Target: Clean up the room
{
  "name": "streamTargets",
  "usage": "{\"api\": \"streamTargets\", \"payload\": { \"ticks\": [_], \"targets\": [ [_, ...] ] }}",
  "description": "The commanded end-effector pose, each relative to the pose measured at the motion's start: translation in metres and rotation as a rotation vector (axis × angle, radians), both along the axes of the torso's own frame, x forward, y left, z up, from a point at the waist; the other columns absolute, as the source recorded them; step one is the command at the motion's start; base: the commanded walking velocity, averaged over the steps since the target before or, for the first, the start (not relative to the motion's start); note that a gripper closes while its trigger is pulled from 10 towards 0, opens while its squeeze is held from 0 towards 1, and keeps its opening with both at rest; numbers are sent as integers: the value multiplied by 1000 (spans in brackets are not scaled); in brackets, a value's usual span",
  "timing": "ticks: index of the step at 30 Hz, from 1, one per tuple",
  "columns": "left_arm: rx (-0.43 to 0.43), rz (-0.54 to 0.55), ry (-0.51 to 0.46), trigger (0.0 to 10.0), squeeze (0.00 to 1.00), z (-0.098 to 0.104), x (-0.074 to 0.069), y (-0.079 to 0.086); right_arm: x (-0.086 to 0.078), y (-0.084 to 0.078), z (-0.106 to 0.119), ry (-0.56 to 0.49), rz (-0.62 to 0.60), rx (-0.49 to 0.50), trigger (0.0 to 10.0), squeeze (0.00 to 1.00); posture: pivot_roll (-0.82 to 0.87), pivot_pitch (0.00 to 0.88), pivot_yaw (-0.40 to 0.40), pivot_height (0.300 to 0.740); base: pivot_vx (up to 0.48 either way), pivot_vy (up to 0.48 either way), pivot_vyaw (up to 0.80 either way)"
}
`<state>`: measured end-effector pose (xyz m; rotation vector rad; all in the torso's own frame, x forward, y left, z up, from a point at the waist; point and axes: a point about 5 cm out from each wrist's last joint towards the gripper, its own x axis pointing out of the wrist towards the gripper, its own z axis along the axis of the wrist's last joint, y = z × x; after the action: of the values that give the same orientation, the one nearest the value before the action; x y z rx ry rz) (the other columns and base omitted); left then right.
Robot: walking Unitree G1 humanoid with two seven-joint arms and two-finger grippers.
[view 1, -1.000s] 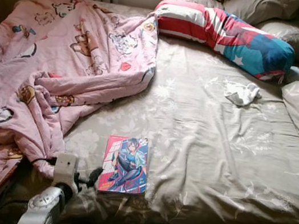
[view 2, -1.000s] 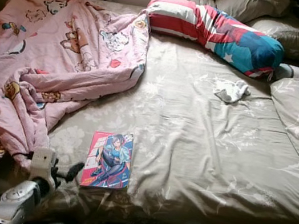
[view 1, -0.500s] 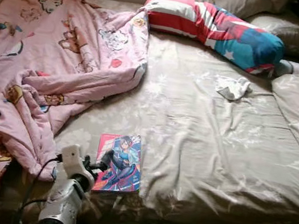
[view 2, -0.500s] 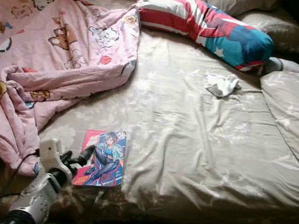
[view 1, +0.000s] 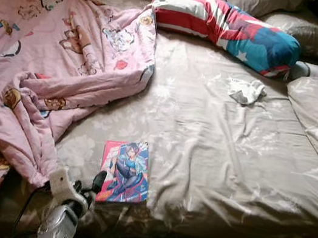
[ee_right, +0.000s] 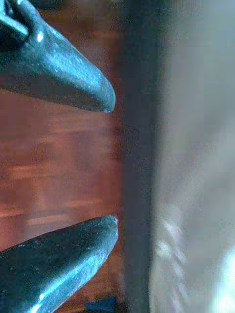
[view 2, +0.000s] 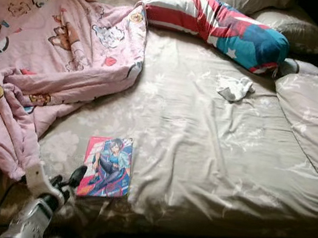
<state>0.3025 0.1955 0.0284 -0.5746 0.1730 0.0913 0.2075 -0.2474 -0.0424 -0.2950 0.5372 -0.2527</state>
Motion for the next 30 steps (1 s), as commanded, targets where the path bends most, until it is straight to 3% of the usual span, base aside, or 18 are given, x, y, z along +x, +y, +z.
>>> {"api": "streamTargets", "payload": {
  "ticks": [1, 6, 12, 24, 30],
  "targets": [
    [-26, 24, 32, 10000, 0, -10, -9, 2, -3, -10, 4, -54, -76, 55, 10000, 0, -23, 245, -83, 587, 0, 0, 0],
    [-69, 5, 62, 10000, 0, -19, -16, -3, 17, -9, 20, -226, -151, 244, 10000, 0, -32, 250, -87, 587, 0, 0, 0],
    [-84, -13, 71, 10000, 0, -20, -15, -8, 41, 7, 34, -310, -105, 356, 10000, 0, -43, 252, -93, 587, 0, 0, 0],
    [-41, -119, -96, 10000, 0, 12, -4, -7, 60, 29, 50, -380, -26, 405, 10000, 0, -32, 259, -101, 587, 0, 0, 0],
    [-76, -155, -71, 10000, 0, 7, -6, -12, 59, 34, 54, -400, -16, 407, 10000, 0, -31, 261, -102, 587, 0, 0, 0]
  ]
}}
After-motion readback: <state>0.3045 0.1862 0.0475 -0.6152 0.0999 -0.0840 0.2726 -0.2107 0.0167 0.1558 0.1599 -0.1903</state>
